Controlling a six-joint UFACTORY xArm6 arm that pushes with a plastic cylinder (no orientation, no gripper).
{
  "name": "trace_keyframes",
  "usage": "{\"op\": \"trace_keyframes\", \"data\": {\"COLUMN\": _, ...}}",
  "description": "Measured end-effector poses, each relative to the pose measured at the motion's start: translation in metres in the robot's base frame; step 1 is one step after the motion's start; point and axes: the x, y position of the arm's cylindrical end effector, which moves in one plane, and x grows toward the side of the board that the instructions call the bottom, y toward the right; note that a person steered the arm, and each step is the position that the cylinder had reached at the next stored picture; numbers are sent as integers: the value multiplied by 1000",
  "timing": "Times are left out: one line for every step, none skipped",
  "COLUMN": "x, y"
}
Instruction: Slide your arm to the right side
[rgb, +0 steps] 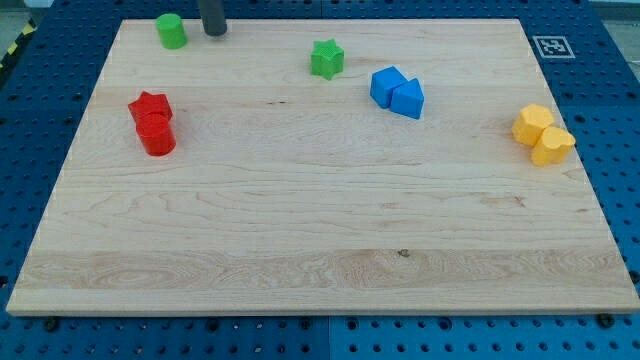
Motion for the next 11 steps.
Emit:
{"op": "trace_keyframes", "data": {"x": 0, "y": 8}}
{"op": "trace_keyframes", "data": {"x": 0, "y": 13}}
{"op": "trace_keyframes", "data": {"x": 0, "y": 19}}
{"op": "trace_keyframes", "data": {"x": 0, "y": 23}}
{"op": "trace_keyframes", "data": {"x": 0, "y": 27}}
{"op": "trace_keyframes", "data": {"x": 0, "y": 30}}
{"op": "trace_keyframes", "data": {"x": 0, "y": 34}}
{"op": "trace_keyframes", "data": {"x": 0, "y": 38}}
{"op": "trace_keyframes", "data": {"x": 0, "y": 41}}
{"op": "trace_keyframes", "data": {"x": 0, "y": 54}}
{"op": "trace_keyframes", "data": {"x": 0, "y": 70}}
